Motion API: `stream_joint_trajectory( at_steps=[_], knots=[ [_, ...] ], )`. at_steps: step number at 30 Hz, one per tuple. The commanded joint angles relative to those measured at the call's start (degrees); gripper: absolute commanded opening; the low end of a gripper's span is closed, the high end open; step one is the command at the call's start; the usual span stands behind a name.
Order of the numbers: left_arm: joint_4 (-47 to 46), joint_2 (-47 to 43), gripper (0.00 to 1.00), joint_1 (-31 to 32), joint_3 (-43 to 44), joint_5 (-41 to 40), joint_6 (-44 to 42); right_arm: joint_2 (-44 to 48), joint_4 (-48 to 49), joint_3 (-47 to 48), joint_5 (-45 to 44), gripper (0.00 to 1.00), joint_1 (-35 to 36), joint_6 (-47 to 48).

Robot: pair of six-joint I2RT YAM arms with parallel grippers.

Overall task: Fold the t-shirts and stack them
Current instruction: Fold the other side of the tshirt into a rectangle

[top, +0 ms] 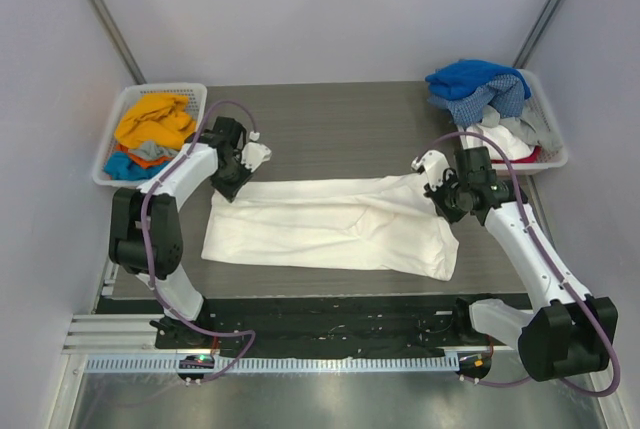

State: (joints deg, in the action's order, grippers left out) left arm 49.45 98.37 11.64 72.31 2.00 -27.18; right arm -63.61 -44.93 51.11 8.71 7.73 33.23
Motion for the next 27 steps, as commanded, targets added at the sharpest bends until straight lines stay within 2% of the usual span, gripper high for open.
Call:
stream_joint_trajectory(
  at_steps=[1,13,27],
  knots=[
    [-0.8,-2.4,0.0,0.1,1.1,-1.5,-0.8,2.4,-1.3,0.2,0.8,0.01,0.2,1.3],
    [-0.8,0.3,0.0,0.1,2.5,-3.2,-0.5,2.7,-5.3,-0.1,3.2,0.01,0.7,2.6],
    [-0.8,0.4,0.0,0.6,1.8,-3.5,-0.5,5.9,-11.7,2.6,1.8,0.01,1.2,4.4]
  ],
)
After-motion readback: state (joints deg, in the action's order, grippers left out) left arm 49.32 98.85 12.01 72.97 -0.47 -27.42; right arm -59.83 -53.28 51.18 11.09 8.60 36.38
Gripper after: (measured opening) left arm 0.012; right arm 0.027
